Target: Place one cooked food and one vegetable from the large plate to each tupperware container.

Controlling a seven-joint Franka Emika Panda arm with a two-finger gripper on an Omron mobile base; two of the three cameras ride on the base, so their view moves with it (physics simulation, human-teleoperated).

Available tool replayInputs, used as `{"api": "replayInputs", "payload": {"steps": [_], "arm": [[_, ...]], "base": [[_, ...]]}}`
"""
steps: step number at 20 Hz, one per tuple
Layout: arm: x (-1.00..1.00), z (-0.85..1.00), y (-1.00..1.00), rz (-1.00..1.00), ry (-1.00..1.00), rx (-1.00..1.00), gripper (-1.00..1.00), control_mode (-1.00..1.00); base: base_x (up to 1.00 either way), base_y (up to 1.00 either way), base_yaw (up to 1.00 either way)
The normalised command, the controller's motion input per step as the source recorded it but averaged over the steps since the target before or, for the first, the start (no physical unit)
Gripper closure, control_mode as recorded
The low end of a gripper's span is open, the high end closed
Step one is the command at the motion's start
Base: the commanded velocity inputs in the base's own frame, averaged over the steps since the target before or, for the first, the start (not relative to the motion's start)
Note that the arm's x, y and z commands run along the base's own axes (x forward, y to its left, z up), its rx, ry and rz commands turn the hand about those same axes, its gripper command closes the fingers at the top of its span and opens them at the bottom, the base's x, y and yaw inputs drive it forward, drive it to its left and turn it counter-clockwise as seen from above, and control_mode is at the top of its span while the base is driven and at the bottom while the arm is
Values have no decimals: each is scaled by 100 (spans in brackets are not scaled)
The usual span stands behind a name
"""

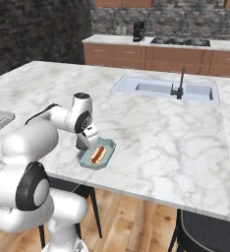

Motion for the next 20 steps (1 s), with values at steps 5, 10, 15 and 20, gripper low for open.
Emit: {"api": "replayInputs", "payload": {"steps": [5, 10, 15, 20], "arm": [[30, -7, 2, -31, 6, 6, 100, -100], [3, -37, 0, -23, 0, -3, 100, -100], [-1, -56, 2, -13, 0, 0, 100, -100], [1, -24, 8, -9, 0, -4, 100, -100]], "base": [[0, 0, 0], [0, 0, 0], [0, 0, 0], [0, 0, 0]]}}
